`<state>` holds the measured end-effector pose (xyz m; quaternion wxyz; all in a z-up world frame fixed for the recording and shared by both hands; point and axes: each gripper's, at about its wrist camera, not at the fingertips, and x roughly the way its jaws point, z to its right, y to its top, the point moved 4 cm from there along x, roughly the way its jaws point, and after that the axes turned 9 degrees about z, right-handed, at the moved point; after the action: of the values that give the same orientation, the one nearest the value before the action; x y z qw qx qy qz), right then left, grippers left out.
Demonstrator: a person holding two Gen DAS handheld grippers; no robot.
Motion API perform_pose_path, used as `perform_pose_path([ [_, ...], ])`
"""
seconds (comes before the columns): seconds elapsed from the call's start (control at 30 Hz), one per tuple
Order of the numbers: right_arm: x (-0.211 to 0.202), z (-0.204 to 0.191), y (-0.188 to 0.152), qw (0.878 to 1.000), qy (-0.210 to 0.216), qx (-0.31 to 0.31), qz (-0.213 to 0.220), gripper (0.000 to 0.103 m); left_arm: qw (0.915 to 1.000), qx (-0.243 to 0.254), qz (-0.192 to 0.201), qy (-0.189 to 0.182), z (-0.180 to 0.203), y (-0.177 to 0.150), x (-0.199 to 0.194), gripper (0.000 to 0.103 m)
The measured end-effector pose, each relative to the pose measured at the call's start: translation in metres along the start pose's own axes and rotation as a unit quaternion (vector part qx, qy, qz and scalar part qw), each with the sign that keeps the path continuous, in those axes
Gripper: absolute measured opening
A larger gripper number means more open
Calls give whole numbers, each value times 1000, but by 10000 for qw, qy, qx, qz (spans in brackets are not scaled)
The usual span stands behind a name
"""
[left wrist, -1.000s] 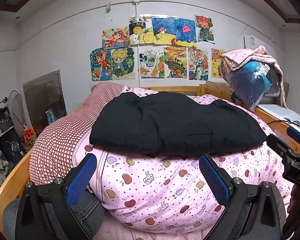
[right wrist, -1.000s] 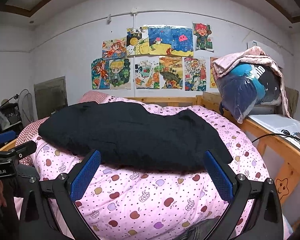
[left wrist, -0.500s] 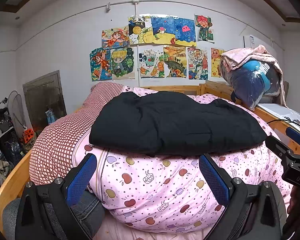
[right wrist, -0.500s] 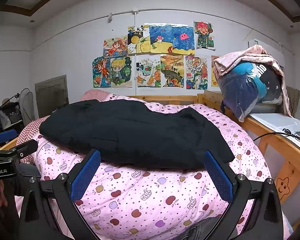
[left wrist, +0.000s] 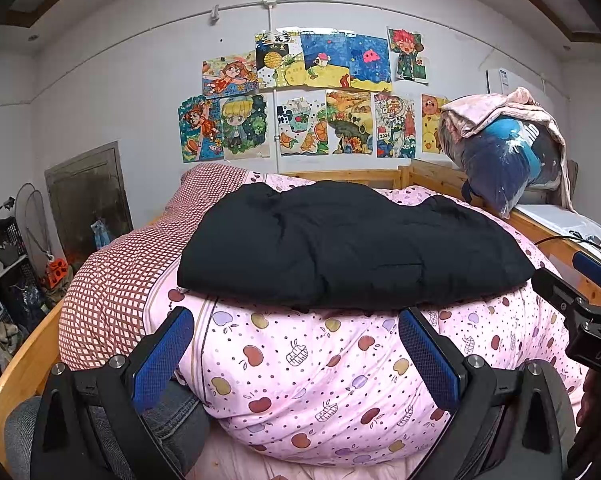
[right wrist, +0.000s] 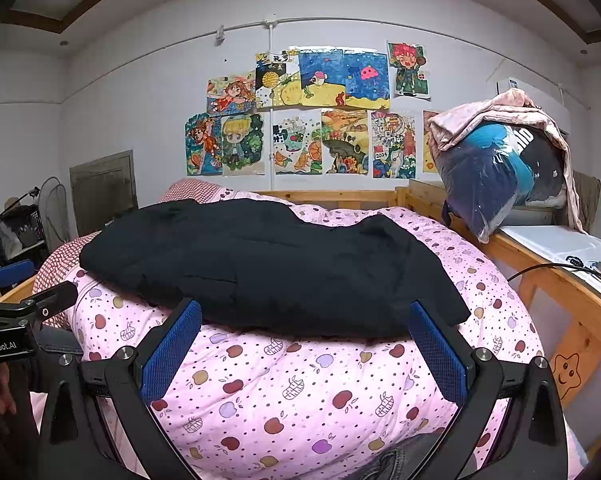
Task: Fold large clothes
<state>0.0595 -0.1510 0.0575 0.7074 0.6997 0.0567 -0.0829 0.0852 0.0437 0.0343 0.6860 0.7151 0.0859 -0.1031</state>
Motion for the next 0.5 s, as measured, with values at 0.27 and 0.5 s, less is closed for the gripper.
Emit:
perform_pose_path([
  [0.27,0,0,0,10000,2,6,-3,101,10000,6,-2,2,0,0,0,103],
  [0.5,0,1,0,10000,2,2,5,101,10000,11,-12,-9,-2,-1,0,103],
])
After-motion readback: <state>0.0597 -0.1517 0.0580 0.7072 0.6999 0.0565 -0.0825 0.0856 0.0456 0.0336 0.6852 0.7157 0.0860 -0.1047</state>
